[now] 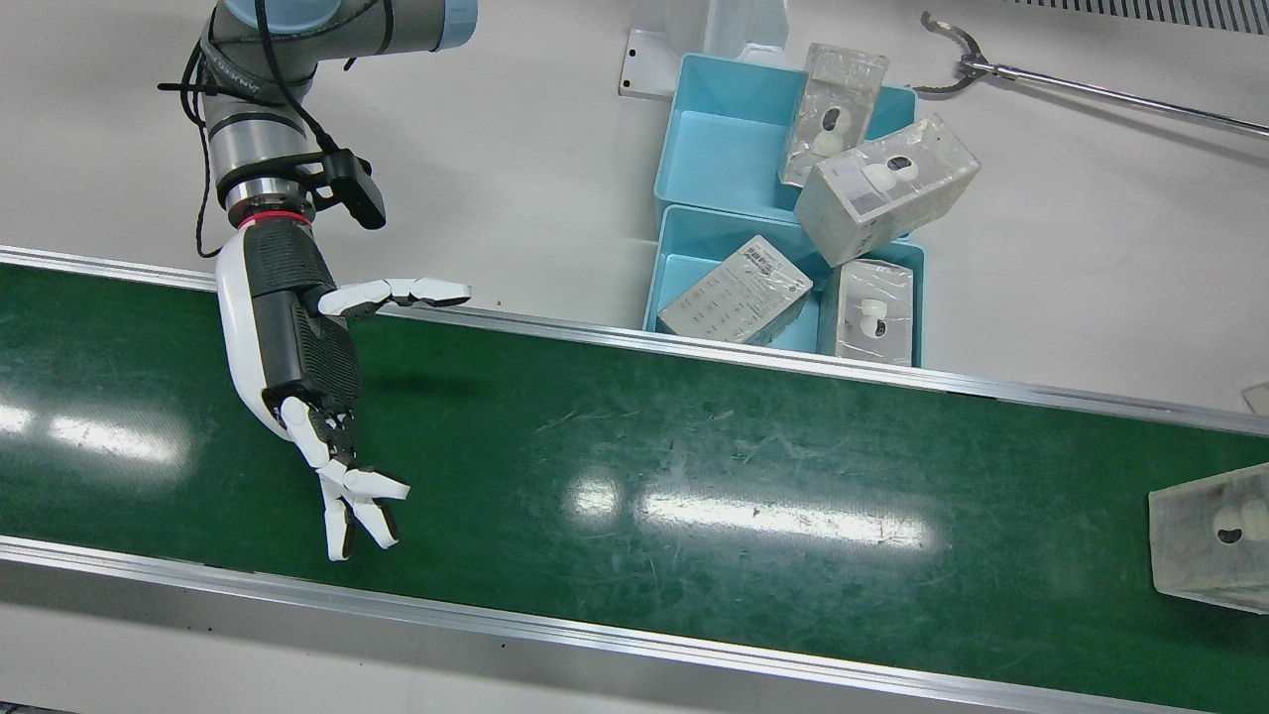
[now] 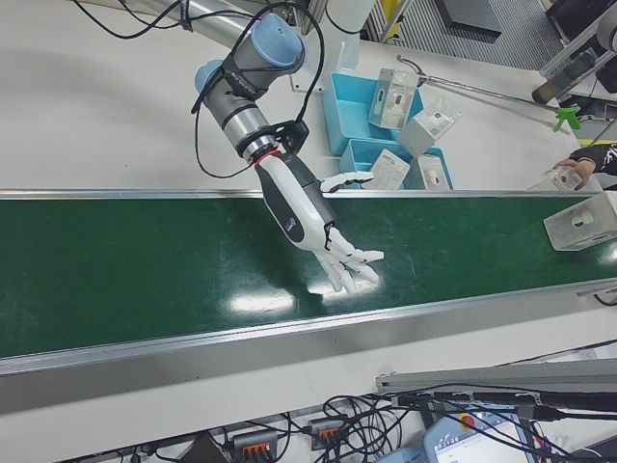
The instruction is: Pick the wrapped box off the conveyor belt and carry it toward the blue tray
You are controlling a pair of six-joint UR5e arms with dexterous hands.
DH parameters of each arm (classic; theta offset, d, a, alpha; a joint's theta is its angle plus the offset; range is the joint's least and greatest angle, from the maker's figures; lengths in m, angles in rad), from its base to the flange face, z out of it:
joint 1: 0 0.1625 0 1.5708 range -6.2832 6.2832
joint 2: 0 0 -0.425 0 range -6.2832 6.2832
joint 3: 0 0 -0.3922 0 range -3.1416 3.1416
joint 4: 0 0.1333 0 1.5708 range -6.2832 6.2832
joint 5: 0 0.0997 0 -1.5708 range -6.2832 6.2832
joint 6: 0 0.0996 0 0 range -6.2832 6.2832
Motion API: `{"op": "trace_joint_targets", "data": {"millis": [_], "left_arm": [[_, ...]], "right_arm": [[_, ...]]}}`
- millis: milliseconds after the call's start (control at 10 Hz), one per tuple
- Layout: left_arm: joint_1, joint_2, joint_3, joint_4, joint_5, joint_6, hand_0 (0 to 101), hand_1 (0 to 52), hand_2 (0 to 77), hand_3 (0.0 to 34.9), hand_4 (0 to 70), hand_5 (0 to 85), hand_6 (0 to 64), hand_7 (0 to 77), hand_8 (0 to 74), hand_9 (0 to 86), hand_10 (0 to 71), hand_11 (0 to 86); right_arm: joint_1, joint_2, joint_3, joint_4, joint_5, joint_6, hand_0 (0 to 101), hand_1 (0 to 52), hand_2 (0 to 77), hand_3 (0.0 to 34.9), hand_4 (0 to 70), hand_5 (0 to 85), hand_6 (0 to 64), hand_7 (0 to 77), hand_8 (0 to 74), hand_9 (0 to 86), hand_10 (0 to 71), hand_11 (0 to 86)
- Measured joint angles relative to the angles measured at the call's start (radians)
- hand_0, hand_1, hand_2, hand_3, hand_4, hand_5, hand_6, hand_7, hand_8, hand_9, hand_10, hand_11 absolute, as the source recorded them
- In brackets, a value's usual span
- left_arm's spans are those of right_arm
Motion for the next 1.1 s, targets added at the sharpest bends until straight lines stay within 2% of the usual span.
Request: {"op": "trace_joint_targets", "data": {"millis": [100,200,500,600,900,1100], "left_arm": [[0.000,0.000,0.000,0.000,0.000,0.000,0,0.0,0.5,0.0,0.0,1.1,0.5,0.5,0.5,0.0,0.5,0.5],[0.000,0.000,0.000,0.000,0.000,0.000,0,0.0,1.1,0.0,0.0,1.1,0.5,0.5,0.5,0.0,0.5,0.5],[0.000,0.000,0.000,0.000,0.000,0.000,0,0.0,1.1,0.0,0.0,1.1,0.5,0.5,0.5,0.5,0.5,0.5],[0.000,0.000,0.000,0.000,0.000,0.000,0,0.0,1.1,0.0,0.0,1.1,0.5,0.5,0.5,0.5,0.5,0.5],[0.000,0.000,0.000,0.000,0.000,0.000,0,0.0,0.5,0.0,0.0,1.1,0.5,0.5,0.5,0.5,0.5,0.5],[0.000,0.000,0.000,0.000,0.000,0.000,0,0.0,1.1,0.0,0.0,1.1,0.5,0.5,0.5,0.5,0.5,0.5]], "right_arm": [[-0.005,0.001,0.010,-0.020,0.007,-0.004,48,16.4,14.2,0.0,8.7,24.5,4.4,4.4,0.0,2.7,0.0,0.5],[-0.009,0.002,0.016,-0.029,0.012,-0.006,48,16.4,13.1,0.0,9.3,23.5,1.6,3.8,0.0,2.7,0.0,0.5],[-0.021,0.004,0.021,-0.032,0.016,-0.006,48,15.3,11.4,0.0,9.3,21.8,3.3,4.4,0.0,2.7,0.0,0.5],[-0.027,0.005,0.020,-0.024,0.017,-0.007,48,13.6,9.8,0.0,9.3,21.3,3.8,3.8,1.6,3.3,0.0,0.5],[-0.044,0.004,0.011,0.034,0.017,-0.015,47,13.1,9.8,0.0,10.4,21.3,4.4,3.8,1.6,3.8,0.0,0.5],[-0.048,0.003,-0.002,0.052,0.017,-0.014,47,13.1,9.8,0.0,10.4,21.3,4.4,3.8,1.6,3.8,0.0,0.5]]}}
